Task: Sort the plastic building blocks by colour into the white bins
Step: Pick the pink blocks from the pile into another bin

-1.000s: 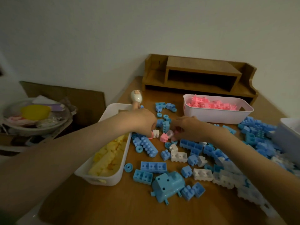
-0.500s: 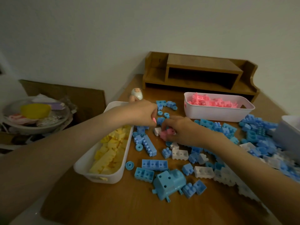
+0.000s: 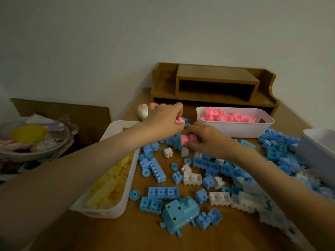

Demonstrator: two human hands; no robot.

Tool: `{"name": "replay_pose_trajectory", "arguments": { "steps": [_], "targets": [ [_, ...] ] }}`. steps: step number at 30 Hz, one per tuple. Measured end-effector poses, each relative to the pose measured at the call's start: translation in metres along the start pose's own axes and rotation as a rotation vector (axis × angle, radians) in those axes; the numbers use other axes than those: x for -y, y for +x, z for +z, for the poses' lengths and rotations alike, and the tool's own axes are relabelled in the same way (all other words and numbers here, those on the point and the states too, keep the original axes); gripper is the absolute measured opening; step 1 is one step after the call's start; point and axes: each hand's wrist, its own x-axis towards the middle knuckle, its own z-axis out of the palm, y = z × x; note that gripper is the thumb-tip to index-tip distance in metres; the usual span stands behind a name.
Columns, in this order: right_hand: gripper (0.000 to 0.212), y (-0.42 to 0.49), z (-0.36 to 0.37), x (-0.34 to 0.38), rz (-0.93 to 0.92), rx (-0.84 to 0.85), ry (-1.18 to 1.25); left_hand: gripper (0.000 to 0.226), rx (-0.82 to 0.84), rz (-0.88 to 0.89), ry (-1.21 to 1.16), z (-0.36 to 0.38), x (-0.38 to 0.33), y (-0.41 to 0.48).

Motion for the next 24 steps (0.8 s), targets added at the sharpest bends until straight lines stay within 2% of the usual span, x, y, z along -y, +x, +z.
{"name": "replay_pose_trajectory", "arguments": {
  "steps": [3, 5, 7, 8, 11, 14, 18, 21, 24],
  "targets": [
    [0.025, -0.002, -0.016, -0.023, 0.047, -0.196, -0.029, 0.012, -0.079, 0.017, -0.039, 0.006, -0.012, 0.019],
    [0.026, -0.003, -0.028, -0.043, 0.135, -0.386, -0.055, 0.012, -0.089, 0.03, -0.048, 0.012, -0.024, 0.034],
    [0.028, -0.003, -0.038, -0.068, 0.242, -0.504, -0.075, 0.011, -0.072, 0.046, -0.081, 0.018, -0.035, 0.047],
    [0.029, -0.003, -0.042, -0.082, 0.308, -0.5, -0.097, 0.012, -0.059, 0.06, -0.103, 0.022, -0.041, 0.054],
    [0.043, -0.009, -0.046, -0.114, 0.583, -0.342, -0.243, 0.019, -0.026, 0.106, -0.124, 0.035, -0.057, 0.072],
    [0.052, -0.015, -0.049, -0.125, 0.735, -0.342, -0.248, 0.024, 0.026, 0.082, -0.192, 0.05, -0.065, 0.089],
    [0.038, -0.018, -0.052, -0.131, 0.724, -0.203, -0.166, 0.033, 0.123, 0.032, -0.175, 0.071, -0.069, 0.106],
    [0.045, -0.016, -0.058, -0.131, 0.746, -0.18, -0.16, 0.034, 0.115, 0.025, -0.211, 0.081, -0.074, 0.113],
    [0.046, -0.015, -0.056, -0.133, 0.682, -0.117, -0.25, 0.031, 0.102, 0.012, -0.28, 0.084, -0.078, 0.118]
  ]
}}
